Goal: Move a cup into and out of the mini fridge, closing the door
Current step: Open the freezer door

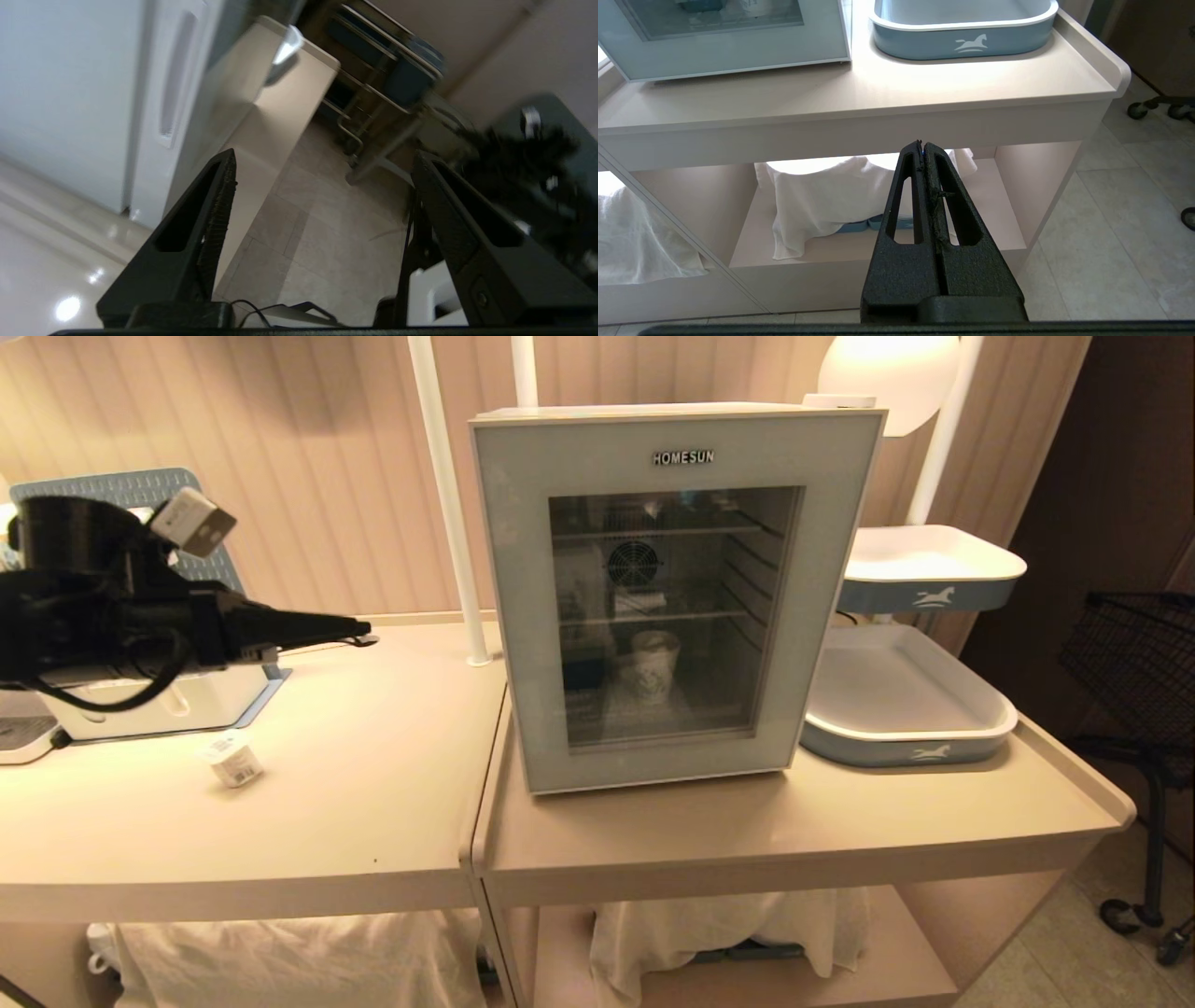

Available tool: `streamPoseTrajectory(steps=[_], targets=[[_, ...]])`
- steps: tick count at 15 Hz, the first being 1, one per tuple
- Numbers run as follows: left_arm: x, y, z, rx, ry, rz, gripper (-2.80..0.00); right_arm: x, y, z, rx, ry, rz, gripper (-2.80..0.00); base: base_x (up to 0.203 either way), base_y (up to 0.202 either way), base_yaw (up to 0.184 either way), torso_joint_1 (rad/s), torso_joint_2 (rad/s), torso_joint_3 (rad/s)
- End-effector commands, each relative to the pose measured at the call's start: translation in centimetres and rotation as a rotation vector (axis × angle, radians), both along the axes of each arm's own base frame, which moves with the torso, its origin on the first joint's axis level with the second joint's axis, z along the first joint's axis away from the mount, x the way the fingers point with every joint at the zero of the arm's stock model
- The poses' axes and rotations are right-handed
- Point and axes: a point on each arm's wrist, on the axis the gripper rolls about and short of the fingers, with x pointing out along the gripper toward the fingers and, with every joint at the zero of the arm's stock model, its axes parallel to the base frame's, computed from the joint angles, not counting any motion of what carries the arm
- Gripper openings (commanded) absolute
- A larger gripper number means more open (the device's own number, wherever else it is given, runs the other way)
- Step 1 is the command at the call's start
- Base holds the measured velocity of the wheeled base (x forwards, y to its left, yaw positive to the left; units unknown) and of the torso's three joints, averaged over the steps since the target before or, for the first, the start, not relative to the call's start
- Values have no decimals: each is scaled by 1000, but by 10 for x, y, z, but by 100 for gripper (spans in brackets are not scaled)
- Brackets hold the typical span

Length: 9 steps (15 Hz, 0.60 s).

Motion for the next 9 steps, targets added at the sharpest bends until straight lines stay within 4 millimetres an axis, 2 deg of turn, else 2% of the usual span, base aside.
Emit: streamPoseTrajectory(steps=[1,4,6,9], targets=[[18,-14,-47,-5,-14,-90,0,0,0,0,-1,2,0,-280,0,0,0,0,0,0],[19,-54,-60,38,-85,-176,0,0,0,0,0,2,-3,-280,0,0,0,0,0,0],[27,-74,-64,129,-121,-125,0,0,0,-1,0,2,-3,-280,0,0,0,0,0,0],[35,-81,-66,184,-148,-67,0,0,0,-1,0,2,-3,-280,0,0,0,0,0,0]])
